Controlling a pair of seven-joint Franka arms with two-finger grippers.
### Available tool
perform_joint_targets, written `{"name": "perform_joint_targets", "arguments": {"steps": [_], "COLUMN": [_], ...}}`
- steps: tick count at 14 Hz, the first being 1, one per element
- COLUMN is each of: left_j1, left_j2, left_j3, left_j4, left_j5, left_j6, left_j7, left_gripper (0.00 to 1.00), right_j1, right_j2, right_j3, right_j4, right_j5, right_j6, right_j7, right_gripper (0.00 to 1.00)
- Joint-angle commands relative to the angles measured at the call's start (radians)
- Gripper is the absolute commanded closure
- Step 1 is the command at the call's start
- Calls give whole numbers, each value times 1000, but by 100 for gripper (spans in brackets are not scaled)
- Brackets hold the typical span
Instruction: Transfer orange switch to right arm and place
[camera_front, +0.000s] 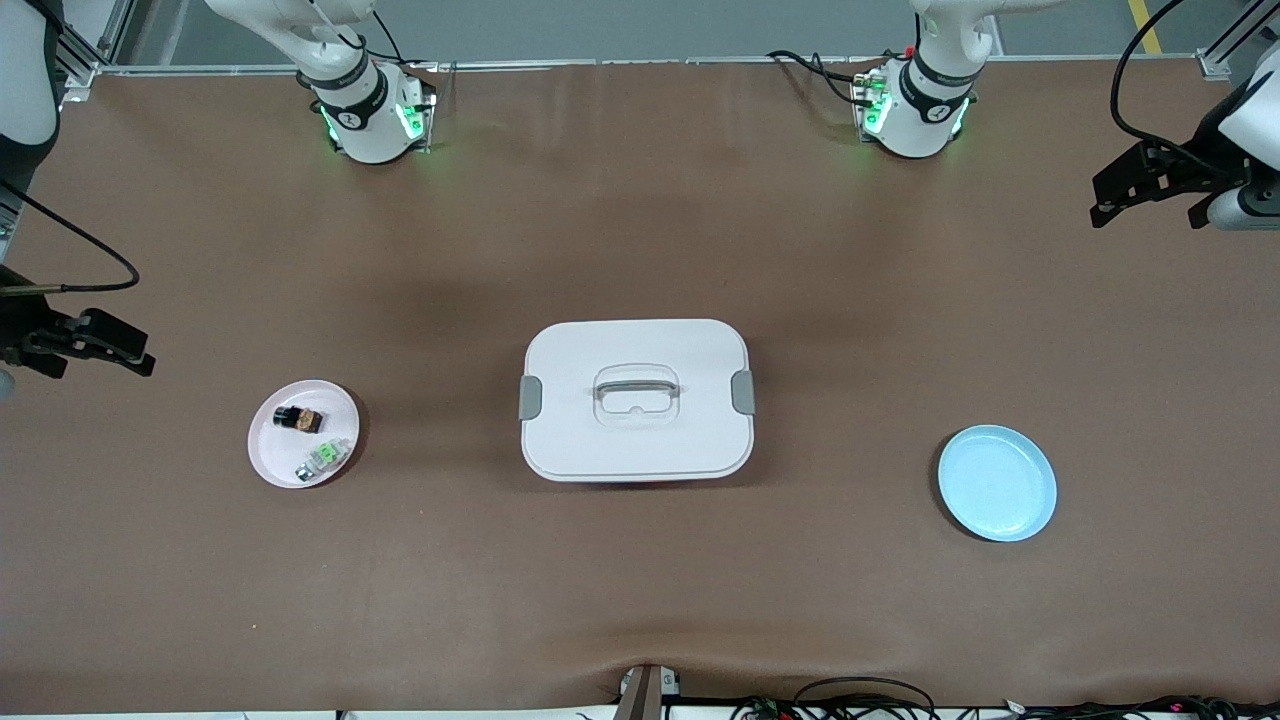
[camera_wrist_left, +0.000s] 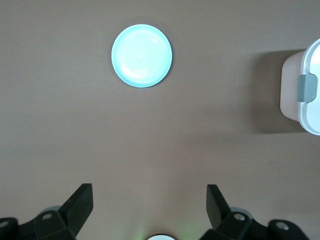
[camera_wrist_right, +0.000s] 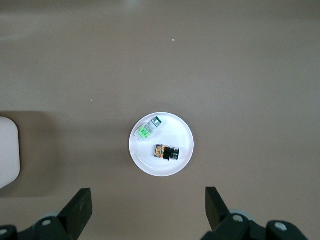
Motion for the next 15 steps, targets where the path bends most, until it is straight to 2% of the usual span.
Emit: {"name": "perform_joint_targets", "arguments": {"steps": [1,5,8,11,15], "left_j1": [3,3,1,1,3], "left_j2": [-26,-26,-26,-30,-31], "left_j3": [4,4,2,-2,-5], "left_j4": [-25,-31,-37,-45,-45], "left_j5": [17,18,18,17,18], "left_j6": [-3,-3,-4,-4,-6], "left_j7": [23,23,23,23,23], "left_gripper": [0,0,0,0,0], "right_j1": [-9,-14,-59,-76,-78], "right_j2": [3,-8,-27,-65,-80], "right_j3": [2,-1,4,6,4], "right_j4": [73,94,94,88,64], "right_j5": [-13,-12,1,48,44], "right_j6": [-72,-124,-198,-244,-245], "right_j7": [44,49,49,52,50], "right_gripper": [0,0,0,0,0]}}
